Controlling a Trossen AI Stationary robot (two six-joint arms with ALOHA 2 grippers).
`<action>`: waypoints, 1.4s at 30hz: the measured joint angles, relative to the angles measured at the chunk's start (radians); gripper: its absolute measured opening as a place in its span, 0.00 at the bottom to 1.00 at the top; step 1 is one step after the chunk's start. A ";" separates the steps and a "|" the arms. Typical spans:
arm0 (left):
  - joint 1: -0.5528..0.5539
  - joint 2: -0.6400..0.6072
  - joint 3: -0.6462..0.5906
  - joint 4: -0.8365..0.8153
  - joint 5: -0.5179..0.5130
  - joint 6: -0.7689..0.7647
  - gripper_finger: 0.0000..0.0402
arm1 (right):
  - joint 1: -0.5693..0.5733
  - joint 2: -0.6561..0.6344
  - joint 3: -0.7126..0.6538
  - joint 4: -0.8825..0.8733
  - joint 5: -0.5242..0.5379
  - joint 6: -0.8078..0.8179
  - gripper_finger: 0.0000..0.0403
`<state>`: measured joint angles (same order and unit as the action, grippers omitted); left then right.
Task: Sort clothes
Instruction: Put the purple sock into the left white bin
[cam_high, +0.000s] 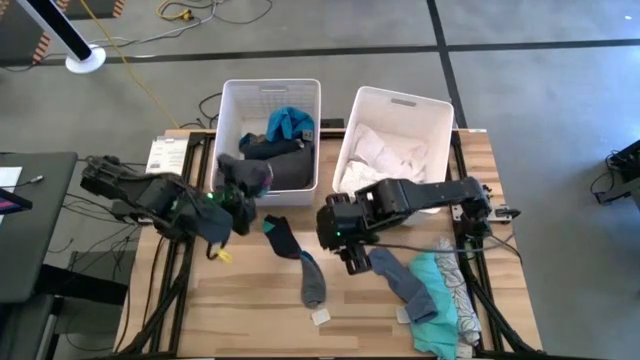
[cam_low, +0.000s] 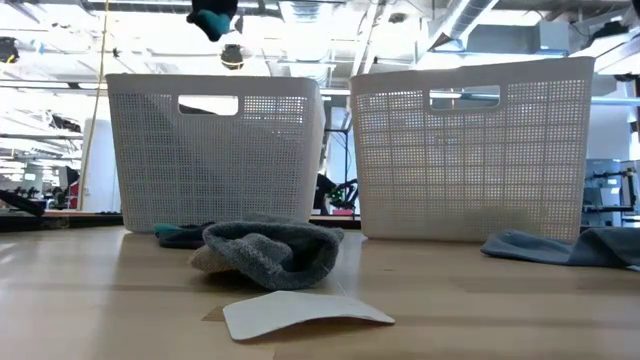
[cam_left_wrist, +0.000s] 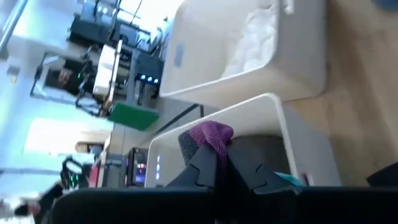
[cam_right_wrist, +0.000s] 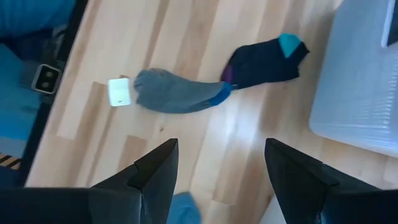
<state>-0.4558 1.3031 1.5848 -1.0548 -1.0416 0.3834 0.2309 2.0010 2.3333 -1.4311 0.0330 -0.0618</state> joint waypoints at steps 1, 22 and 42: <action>0.013 -0.013 0.000 -0.003 0.000 -0.004 0.01 | 0.010 0.000 0.000 -0.001 0.000 0.009 0.63; 0.306 -0.191 -0.002 -0.061 0.164 -0.105 0.01 | 0.250 0.000 0.000 -0.006 0.108 0.171 0.63; 0.793 -0.150 -0.174 0.229 0.453 0.107 0.01 | 0.447 -0.002 -0.206 0.077 0.266 0.345 0.63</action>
<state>0.3375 1.1530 1.4104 -0.8262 -0.5888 0.4907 0.6777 1.9995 2.1274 -1.3542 0.2994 0.2831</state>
